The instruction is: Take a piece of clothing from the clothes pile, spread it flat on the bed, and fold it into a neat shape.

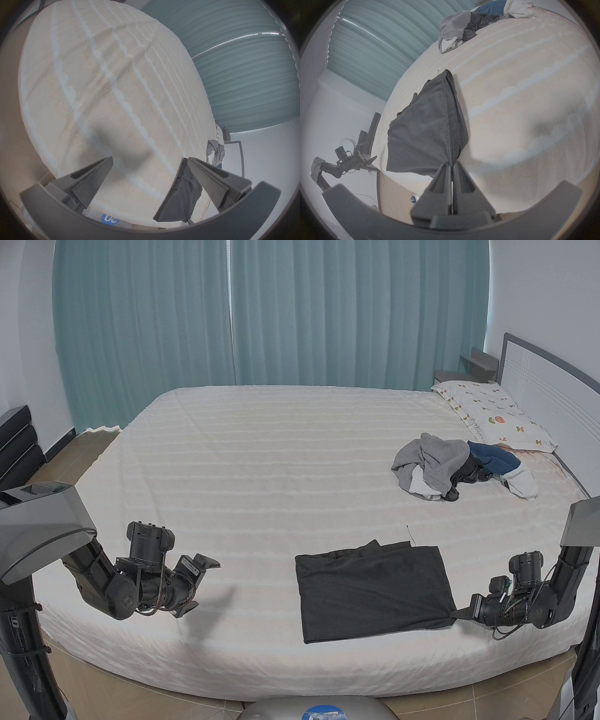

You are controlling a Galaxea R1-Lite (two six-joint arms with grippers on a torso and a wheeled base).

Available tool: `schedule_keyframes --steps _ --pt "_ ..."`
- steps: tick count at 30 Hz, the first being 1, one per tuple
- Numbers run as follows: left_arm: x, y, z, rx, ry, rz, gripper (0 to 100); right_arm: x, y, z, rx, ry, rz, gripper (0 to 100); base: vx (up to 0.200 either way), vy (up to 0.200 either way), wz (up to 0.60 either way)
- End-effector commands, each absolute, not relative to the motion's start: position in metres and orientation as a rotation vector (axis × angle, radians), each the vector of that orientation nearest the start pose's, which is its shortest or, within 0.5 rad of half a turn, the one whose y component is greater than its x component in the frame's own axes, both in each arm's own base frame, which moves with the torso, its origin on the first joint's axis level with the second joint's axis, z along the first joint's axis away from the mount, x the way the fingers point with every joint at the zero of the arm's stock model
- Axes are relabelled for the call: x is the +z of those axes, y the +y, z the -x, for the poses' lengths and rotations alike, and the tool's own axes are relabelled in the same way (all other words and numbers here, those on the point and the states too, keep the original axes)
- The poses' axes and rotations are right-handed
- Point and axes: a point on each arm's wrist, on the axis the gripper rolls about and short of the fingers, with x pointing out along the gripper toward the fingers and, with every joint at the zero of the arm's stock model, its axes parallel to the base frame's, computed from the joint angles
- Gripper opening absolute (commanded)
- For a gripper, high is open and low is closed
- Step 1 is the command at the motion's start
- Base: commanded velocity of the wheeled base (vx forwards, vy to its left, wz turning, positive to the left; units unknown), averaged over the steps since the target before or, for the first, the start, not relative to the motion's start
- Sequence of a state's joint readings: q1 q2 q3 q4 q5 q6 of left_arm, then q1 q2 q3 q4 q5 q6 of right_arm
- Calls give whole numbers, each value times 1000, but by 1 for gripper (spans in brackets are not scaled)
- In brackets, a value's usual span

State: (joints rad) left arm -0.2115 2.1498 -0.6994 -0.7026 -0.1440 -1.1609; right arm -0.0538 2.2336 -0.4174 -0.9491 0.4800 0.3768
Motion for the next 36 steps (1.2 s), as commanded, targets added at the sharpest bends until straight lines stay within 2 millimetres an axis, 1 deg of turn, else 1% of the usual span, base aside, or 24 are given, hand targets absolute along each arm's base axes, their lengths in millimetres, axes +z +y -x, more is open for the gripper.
schedule_keyframes --steps 1,7,8,13,14,17,18,19,22,25,26,27,28,29,30,32,36 --pt "17 -74 -327 136 858 1066 100 -30 -6 -278 233 924 -580 0 0 0 0" --pt "17 -74 -327 136 858 1066 100 -35 -6 -280 244 929 -557 0 0 0 0" --pt "17 -74 -327 136 858 1066 100 -33 -6 -281 250 915 -555 100 0 0 0" --pt "17 -74 -327 136 858 1066 100 -23 -7 -290 269 830 -573 100 0 0 0" --pt "17 -74 -327 135 857 1067 100 -17 -7 -301 268 772 -607 100 0 0 0" --pt "17 -74 -328 133 856 1067 100 -7 -5 -321 251 696 -725 100 0 0 0" --pt "17 -74 -328 134 855 1067 100 -7 -4 -324 249 690 -737 100 0 0 0" --pt "18 -74 -328 133 854 1067 100 -5 -1 -337 241 668 -794 100 0 0 0" --pt "18 -74 -328 131 854 1069 100 -11 -1 -357 228 656 -856 100 0 0 0" --pt "19 -74 -329 130 851 1070 100 -24 -4 -370 212 652 -868 100 0 0 0" --pt "18 -74 -329 131 852 1070 100 -26 -4 -377 218 640 -864 100 0 0 0" --pt "18 -74 -329 131 852 1070 100 -27 -4 -379 219 637 -864 100 0 0 0" --pt "18 -74 -329 131 852 1070 100 -27 -4 -379 219 637 -864 100 0 -200 0" --pt "19 -74 -330 130 851 1070 100 -30 -1 -395 236 614 -855 100 0 -200 0" --pt "19 -74 -330 130 851 1070 100 -30 -1 -397 235 616 -855 100 0 -200 0" --pt "19 -74 -330 129 850 1070 100 -29 8 -408 250 622 -846 100 0 -200 0" --pt "18 -74 -329 130 852 1068 100 -36 8 -422 200 618 -836 100 0 -200 0"
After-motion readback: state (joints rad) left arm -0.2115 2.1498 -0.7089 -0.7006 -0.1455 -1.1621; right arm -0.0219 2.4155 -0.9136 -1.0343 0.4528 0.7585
